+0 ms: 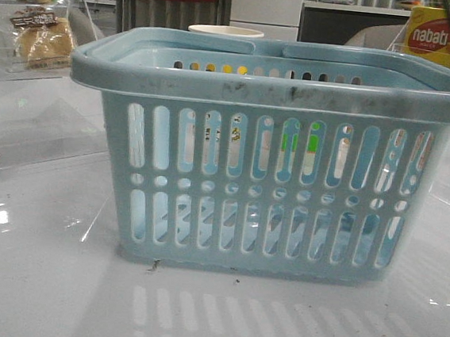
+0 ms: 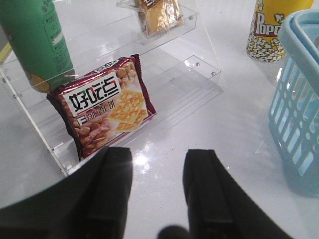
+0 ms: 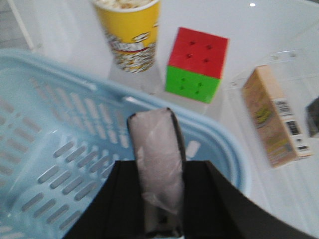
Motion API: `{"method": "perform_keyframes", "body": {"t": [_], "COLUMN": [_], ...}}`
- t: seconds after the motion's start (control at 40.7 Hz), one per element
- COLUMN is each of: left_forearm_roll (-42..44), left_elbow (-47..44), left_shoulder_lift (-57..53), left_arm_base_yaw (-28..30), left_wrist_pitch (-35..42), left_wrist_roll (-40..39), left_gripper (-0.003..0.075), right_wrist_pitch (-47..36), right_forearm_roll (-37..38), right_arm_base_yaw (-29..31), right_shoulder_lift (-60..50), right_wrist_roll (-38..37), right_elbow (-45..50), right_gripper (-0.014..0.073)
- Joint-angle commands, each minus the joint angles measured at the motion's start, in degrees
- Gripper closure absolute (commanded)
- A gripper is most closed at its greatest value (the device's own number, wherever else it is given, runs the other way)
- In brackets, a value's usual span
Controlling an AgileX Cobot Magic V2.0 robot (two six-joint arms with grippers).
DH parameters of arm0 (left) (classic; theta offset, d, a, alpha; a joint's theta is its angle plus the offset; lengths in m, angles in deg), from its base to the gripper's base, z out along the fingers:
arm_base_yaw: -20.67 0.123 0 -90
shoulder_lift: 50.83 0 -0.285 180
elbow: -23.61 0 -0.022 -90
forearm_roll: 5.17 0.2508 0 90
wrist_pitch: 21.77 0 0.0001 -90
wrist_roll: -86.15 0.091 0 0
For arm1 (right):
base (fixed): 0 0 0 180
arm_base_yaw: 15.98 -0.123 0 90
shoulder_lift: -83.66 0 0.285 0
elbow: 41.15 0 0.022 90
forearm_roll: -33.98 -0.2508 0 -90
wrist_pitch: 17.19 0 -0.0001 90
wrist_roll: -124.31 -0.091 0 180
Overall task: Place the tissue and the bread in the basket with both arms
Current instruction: 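Carry the tissue pack with the right gripper over the basket, then lower the tissue pack into the basket and open the right gripper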
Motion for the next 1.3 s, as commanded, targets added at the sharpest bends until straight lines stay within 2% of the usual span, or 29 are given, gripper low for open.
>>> {"method": "perform_keyframes", "body": {"t": [0.0,0.123,0.344,0.417,0.589,0.663,1.031,1.276], "left_forearm_roll": [-0.4,-0.4,-0.4,-0.4,-0.4,-0.4,-0.4,-0.4], "left_elbow": [1.6,1.6,1.6,1.6,1.6,1.6,1.6,1.6], "left_shoulder_lift": [0.7,0.7,0.7,0.7,0.7,0.7,0.7,0.7], "left_arm_base_yaw": [0.0,0.0,0.0,0.0,0.0,0.0,0.0,0.0], "left_wrist_pitch": [4.7,4.7,4.7,4.7,4.7,4.7,4.7,4.7], "left_wrist_roll": [0.0,0.0,0.0,0.0,0.0,0.0,0.0,0.0], "left_gripper": [0.0395,0.0395,0.0395,0.0395,0.0395,0.0395,0.0395,0.0395], "right_wrist_pitch": [-5.5,-10.6,-14.6,-14.6,-14.7,-14.7,-14.2,-12.8], "right_forearm_roll": [0.2,0.2,0.1,0.1,0.1,0.1,0.2,0.2], "right_arm_base_yaw": [-4.4,-7.5,-7.7,-7.7,-7.7,-7.7,-7.7,-7.8], "right_shoulder_lift": [-2.4,-1.9,1.5,2.4,3.1,3.1,0.7,-9.9], "right_wrist_roll": [1.1,1.1,1.1,1.1,1.1,1.1,1.1,1.2], "right_elbow": [2.1,8.1,12.9,12.9,12.9,12.9,12.9,15.2], "right_gripper": [0.0398,0.0398,0.0389,0.0345,0.0119,0.0080,0.0084,0.0084]}}
